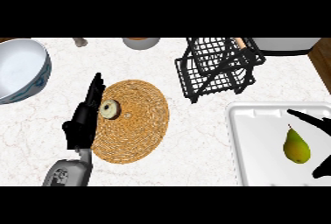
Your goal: Pick the pear from the tray and place it in the tiered basket
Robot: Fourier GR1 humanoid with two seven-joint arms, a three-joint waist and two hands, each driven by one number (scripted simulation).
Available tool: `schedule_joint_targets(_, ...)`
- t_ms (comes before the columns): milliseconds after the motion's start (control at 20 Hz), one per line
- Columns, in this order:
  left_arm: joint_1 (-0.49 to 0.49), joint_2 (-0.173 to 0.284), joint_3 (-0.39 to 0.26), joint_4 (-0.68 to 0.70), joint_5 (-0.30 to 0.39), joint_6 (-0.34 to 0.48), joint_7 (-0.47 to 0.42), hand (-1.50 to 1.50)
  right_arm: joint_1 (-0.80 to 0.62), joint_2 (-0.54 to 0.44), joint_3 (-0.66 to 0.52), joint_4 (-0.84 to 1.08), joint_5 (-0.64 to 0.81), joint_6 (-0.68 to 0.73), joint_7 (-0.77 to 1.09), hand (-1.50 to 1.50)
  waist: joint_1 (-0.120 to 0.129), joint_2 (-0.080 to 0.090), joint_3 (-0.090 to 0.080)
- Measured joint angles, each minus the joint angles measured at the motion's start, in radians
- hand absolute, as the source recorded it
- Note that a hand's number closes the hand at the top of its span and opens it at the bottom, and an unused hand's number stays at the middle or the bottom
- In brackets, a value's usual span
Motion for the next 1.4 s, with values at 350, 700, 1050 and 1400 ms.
schedule_joint_targets(350, 0.015, -0.007, -0.003, -0.017, -0.011, -0.006, 0.011, 0.0, 0.001, 0.035, -0.029, 0.058, 0.0, -0.041, -0.038, 1.5, 0.001, 0.0, 0.0)
schedule_joint_targets(700, 0.03, -0.007, 0.004, -0.021, -0.007, -0.015, -0.003, 0.0, -0.003, 0.084, -0.028, 0.045, 0.058, -0.22, -0.065, 1.5, 0.002, -0.002, -0.004)
schedule_joint_targets(1050, 0.019, -0.012, -0.013, -0.009, -0.011, -0.026, -0.007, 0.0, -0.074, 0.213, 0.227, -0.146, 0.364, -0.327, 0.274, 1.5, 0.031, -0.01, -0.017)
schedule_joint_targets(1400, 0.007, -0.019, -0.017, -0.006, -0.024, -0.013, 0.013, 0.0, -0.154, 0.447, 0.47, -0.303, 0.643, -0.232, 0.729, 1.5, 0.015, -0.021, -0.024)
